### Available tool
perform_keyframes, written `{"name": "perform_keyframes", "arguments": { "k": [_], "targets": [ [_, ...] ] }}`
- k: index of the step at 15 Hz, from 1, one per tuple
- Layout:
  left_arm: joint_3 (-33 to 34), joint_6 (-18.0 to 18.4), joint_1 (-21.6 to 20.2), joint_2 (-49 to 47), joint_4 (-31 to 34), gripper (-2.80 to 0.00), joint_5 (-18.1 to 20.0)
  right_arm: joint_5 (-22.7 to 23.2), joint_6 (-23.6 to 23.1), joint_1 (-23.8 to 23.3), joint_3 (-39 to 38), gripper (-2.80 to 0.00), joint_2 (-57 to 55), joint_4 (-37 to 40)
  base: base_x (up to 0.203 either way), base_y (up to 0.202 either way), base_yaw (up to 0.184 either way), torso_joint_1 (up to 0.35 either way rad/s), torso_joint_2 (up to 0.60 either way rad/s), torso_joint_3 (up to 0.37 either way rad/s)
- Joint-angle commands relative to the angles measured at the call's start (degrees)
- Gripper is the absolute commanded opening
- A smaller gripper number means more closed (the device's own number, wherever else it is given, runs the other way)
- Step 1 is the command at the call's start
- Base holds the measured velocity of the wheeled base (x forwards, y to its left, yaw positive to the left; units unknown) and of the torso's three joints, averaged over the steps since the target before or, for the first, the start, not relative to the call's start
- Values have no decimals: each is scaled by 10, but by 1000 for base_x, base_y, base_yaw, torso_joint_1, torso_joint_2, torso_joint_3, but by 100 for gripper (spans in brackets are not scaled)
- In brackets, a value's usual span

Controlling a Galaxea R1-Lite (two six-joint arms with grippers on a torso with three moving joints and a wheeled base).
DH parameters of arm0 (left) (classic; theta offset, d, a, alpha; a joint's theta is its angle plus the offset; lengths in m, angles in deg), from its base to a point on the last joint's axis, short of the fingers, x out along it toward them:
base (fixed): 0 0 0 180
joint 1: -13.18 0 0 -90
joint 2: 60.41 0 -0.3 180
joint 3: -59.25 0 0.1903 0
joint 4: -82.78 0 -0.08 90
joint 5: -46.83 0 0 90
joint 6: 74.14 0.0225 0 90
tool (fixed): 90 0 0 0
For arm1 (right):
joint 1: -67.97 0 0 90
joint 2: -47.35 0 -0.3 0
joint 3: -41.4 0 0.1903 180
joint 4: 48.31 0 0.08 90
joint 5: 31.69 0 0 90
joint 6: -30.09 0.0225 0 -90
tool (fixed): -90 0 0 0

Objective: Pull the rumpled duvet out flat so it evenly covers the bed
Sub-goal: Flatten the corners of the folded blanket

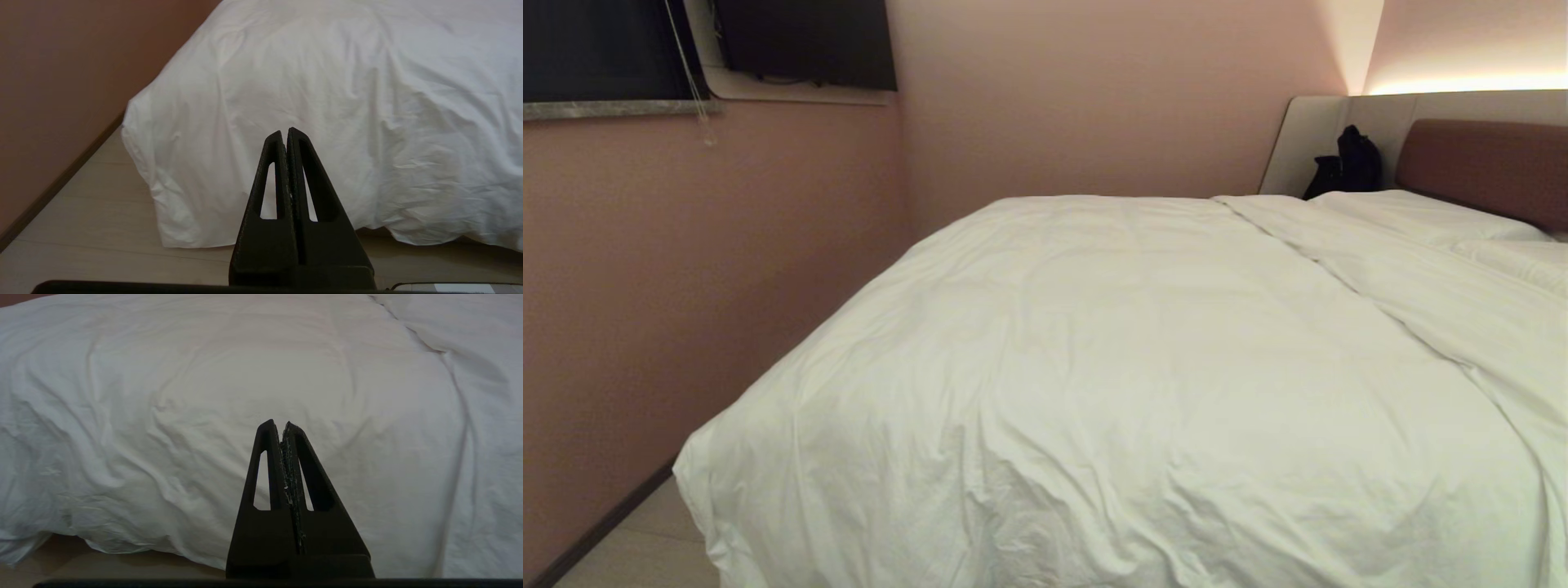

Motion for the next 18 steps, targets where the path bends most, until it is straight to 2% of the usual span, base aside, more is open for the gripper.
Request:
{"name": "perform_keyframes", "arguments": {
  "k": [1, 18],
  "targets": [
    [0, 0, 0, 0, 0, -280, 0, 0, 0, 0, 0, -280, -1, 0, 0, 195, -3, 5, 1, 2],
    [0, -2, 0, 0, 0, -280, 0, 0, 0, 0, 0, -280, -1, 0, 0, 195, 0, 1, 3, 3]
  ]
}}
